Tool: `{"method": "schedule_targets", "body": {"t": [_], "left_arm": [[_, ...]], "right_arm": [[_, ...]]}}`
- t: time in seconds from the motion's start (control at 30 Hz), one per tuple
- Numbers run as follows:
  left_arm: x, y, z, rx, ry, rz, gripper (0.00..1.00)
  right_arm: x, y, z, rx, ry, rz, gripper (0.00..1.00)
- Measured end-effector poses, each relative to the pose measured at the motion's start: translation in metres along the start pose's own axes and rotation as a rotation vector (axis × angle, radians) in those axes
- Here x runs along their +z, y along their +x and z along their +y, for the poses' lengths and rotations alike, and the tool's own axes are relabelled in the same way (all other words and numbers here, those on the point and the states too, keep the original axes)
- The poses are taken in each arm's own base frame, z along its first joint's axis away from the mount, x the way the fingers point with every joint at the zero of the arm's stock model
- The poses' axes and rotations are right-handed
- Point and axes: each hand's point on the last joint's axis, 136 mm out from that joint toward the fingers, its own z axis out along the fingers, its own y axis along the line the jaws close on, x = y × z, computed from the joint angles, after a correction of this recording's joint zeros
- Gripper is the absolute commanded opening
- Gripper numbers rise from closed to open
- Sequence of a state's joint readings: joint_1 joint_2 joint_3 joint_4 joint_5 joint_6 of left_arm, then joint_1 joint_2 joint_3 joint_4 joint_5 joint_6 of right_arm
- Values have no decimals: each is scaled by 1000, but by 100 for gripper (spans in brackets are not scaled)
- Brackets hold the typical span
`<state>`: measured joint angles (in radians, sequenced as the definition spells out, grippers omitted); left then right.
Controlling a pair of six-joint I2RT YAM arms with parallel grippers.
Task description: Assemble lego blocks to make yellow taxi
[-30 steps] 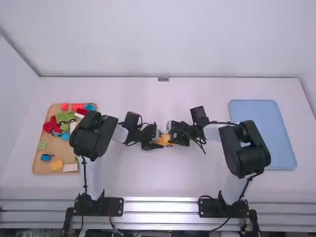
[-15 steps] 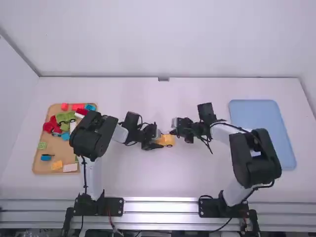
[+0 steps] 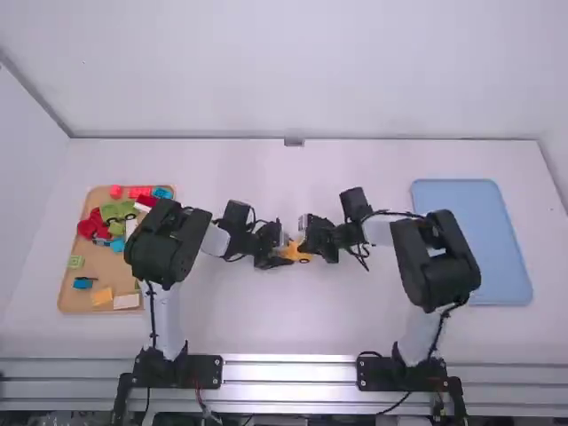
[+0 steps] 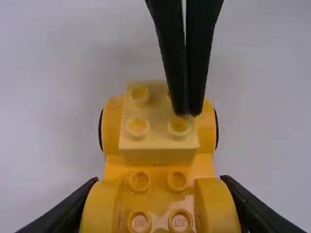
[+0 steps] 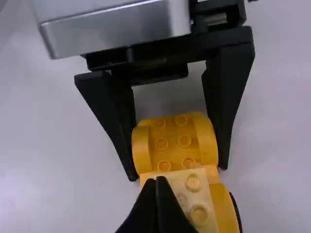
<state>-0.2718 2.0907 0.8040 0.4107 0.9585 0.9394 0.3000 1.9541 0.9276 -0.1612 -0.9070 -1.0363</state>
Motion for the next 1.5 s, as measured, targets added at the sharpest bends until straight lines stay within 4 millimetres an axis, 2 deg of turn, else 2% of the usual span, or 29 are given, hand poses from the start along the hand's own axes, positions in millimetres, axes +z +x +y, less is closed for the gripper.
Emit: {"method": "schedule_targets", "body": {"t": [0.73,1.1,1.23,1.33,1.43,1.5], "left_arm": [[0,0,2,-1,-7,6,38],[0,0,2,0,-9,8,38],[0,0,2,0,-9,8,38],[0,0,2,0,-8,7,38],[0,0,2,0,-8,7,38],[0,0,2,0,-8,7,38]], "right_arm": [[-2,3,-8,133,28,6,0],[-6,-2,-14,80,68,52,0],[-29,-10,-26,49,156,77,0],[-65,-34,-29,4,255,80,0],[-85,-56,-34,-54,354,87,0],[-90,-63,-38,-73,406,92,2]]}}
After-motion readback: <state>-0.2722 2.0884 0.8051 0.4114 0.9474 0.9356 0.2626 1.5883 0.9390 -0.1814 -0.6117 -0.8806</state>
